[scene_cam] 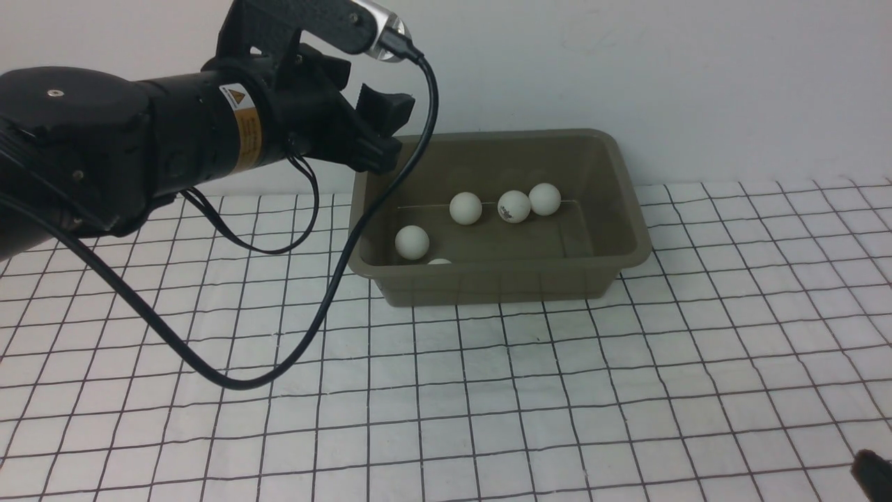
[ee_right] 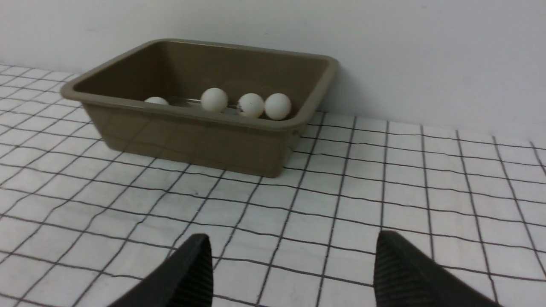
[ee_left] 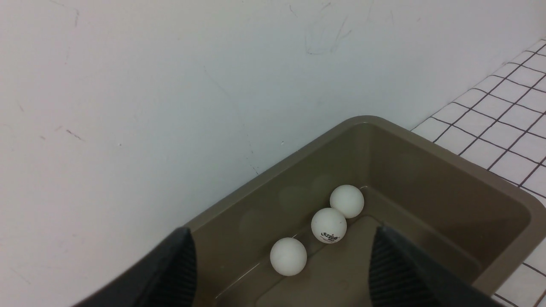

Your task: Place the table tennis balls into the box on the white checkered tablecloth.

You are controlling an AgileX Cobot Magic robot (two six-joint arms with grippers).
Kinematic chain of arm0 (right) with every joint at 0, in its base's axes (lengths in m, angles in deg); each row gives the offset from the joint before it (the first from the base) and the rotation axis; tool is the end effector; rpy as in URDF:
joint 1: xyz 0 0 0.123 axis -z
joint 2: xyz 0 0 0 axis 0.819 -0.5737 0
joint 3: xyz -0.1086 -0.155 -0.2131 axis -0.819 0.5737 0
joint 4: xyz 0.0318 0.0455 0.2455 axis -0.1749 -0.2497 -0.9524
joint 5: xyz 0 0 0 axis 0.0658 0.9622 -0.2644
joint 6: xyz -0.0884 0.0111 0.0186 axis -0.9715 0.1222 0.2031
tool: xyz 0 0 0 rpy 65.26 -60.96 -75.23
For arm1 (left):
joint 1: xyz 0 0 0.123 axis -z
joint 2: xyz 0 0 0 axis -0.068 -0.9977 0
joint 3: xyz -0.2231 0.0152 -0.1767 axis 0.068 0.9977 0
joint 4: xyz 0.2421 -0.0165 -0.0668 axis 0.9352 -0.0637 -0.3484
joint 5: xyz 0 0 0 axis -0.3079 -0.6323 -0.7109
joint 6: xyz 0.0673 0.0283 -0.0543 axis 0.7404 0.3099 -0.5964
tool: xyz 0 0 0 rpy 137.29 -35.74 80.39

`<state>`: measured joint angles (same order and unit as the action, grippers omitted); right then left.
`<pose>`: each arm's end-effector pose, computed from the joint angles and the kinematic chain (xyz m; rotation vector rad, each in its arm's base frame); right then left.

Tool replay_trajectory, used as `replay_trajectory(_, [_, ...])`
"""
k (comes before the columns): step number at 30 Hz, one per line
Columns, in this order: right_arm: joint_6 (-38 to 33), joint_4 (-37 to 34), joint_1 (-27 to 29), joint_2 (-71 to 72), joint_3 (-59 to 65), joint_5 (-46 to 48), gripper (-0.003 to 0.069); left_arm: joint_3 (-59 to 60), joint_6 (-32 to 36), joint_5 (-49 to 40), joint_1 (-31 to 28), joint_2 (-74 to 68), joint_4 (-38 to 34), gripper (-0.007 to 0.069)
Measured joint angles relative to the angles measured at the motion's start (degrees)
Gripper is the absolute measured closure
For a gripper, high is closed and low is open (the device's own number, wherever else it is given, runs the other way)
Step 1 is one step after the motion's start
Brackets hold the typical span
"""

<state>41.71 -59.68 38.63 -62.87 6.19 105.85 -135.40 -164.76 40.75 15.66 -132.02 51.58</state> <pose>0.0583 0.0169 0.2053 -0.2796 1.8285 0.1832 0.3220 -0.1347 0.3255 0.6386 1.8037 -0.3072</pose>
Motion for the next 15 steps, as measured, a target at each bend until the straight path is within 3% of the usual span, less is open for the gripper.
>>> replay_trajectory(7, [0.0, -0.4, 10.8, 0.0, 5.4, 2.1, 0.0197, 0.0, -0.3, 0.0, 0.0, 0.0, 0.0, 0.0134])
replay_trajectory(15, [0.0, -3.4, 12.3, 0.0, 5.4, 3.0, 0.0197, 0.0, -0.4, 0.1, 0.2, 0.0, 0.0, 0.0134])
